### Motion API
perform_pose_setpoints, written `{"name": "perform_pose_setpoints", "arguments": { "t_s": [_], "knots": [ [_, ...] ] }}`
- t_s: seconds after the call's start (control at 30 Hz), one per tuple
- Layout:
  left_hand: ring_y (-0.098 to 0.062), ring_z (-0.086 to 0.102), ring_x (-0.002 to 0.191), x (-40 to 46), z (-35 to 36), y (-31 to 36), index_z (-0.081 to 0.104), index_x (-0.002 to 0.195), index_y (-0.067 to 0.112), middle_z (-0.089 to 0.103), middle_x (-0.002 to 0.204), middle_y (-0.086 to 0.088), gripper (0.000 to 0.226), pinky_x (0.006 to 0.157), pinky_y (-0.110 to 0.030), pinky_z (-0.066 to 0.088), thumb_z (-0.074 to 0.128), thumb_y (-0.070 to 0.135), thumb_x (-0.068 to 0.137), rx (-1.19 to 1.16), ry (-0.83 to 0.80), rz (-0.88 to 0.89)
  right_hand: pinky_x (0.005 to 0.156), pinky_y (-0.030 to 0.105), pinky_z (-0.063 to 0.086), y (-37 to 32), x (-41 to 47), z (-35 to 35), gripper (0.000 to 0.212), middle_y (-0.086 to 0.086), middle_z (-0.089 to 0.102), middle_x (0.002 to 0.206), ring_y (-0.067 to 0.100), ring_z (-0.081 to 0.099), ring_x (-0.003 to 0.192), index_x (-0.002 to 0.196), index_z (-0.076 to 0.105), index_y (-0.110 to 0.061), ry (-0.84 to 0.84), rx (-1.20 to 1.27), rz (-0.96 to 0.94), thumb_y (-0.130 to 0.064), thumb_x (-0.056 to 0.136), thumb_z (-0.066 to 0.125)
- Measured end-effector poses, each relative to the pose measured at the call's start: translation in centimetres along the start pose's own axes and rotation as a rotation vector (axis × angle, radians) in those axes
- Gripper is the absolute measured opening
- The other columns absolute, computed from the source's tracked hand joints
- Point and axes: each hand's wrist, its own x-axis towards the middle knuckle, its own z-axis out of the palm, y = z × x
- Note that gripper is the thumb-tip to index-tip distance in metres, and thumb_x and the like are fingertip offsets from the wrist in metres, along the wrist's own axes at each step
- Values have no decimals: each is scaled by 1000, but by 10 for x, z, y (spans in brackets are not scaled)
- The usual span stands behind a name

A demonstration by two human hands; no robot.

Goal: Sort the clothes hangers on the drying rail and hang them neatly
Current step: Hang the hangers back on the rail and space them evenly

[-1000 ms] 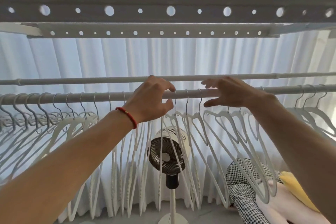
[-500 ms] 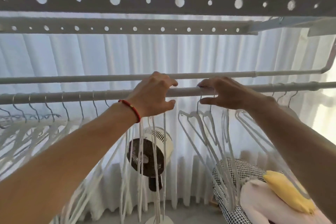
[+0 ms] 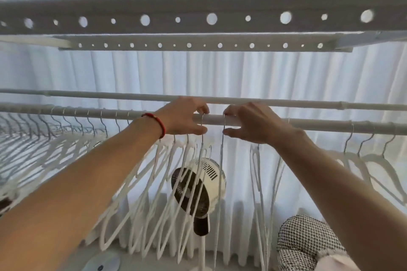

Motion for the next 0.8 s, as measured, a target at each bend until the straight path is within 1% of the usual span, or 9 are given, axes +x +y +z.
{"name": "perform_pose_setpoints", "arguments": {
  "t_s": [0.1, 0.2, 0.4, 0.47, 0.53, 0.6, 0.67, 0.73, 0.8],
  "knots": [
    [-12, 58, 115, -3, 1, -3, 62, 126, 26, 64, 118, 11, 50, 95, -26, 45, 79, 36, 80, -29, 15, 21, 63, 32, 43, -6, 5, 7, 32, -7, 65, 82, 19, 58, 73, 107, 67, -26, 35, 11, 18, -50, 87, 70],
    [-13, 57, 117, -5, 2, -2, 60, 131, 28, 65, 125, 7, 53, 102, -34, 47, 77, 37, 82, -41, 18, 32, 62, 30, 37, -10, 7, 10, 32, -8, 63, 81, 18, 55, 71, 107, 67, -26, 60, 14, 22, -50, 86, 70],
    [-17, 53, 124, -6, -1, 4, 55, 137, 26, 62, 133, 4, 58, 107, -40, 44, 76, 38, 83, 6, 24, 53, 66, 32, 43, -15, 10, 7, 41, -4, 71, 94, 23, 65, 84, 119, 66, -27, 23, -6, 45, -51, 86, 70],
    [-16, 48, 128, -6, -1, 8, 54, 139, 27, 59, 136, 5, 60, 107, -40, 42, 75, 38, 84, 33, 56, 79, 72, 33, 48, -12, 5, 5, 52, -2, 73, 104, 24, 68, 93, 128, 63, -24, 13, -7, 50, -54, 87, 71],
    [-15, 45, 129, -6, 0, 13, 53, 139, 27, 57, 137, 5, 61, 106, -40, 42, 75, 39, 83, 18, 86, 111, 83, 36, 51, -2, -3, -2, 60, -2, 72, 118, 24, 67, 105, 135, 60, -22, 16, 27, 69, -54, 86, 72],
    [-15, 44, 130, -5, 1, 18, 53, 139, 27, 57, 136, 5, 61, 106, -39, 42, 75, 39, 83, -5, 102, 137, 97, 40, 49, 18, -16, -14, 59, -3, 68, 130, 22, 62, 119, 137, 59, -24, 8, 108, 127, -50, 86, 74],
    [-15, 43, 130, -1, 2, 23, 53, 139, 26, 57, 137, 4, 62, 106, -40, 42, 75, 39, 83, -10, 107, 145, 104, 42, 46, 38, -30, -26, 62, -4, 65, 135, 20, 58, 125, 137, 60, -24, -62, 126, 180, -49, 83, 77],
    [-16, 42, 132, 2, 4, 26, 52, 140, 26, 56, 138, 4, 63, 107, -42, 42, 75, 39, 83, -2, 104, 141, 100, 43, 49, 46, -38, -28, 60, -4, 69, 127, 22, 62, 117, 134, 62, -23, -144, 104, 197, -48, 82, 80],
    [-17, 42, 132, 3, 6, 26, 52, 141, 26, 57, 138, 3, 63, 106, -43, 42, 75, 40, 83, -5, 107, 136, 88, 41, 51, 47, -42, -21, 48, -3, 72, 109, 24, 64, 99, 126, 67, -24, -137, 100, 177, -43, 84, 81]
  ]
}}
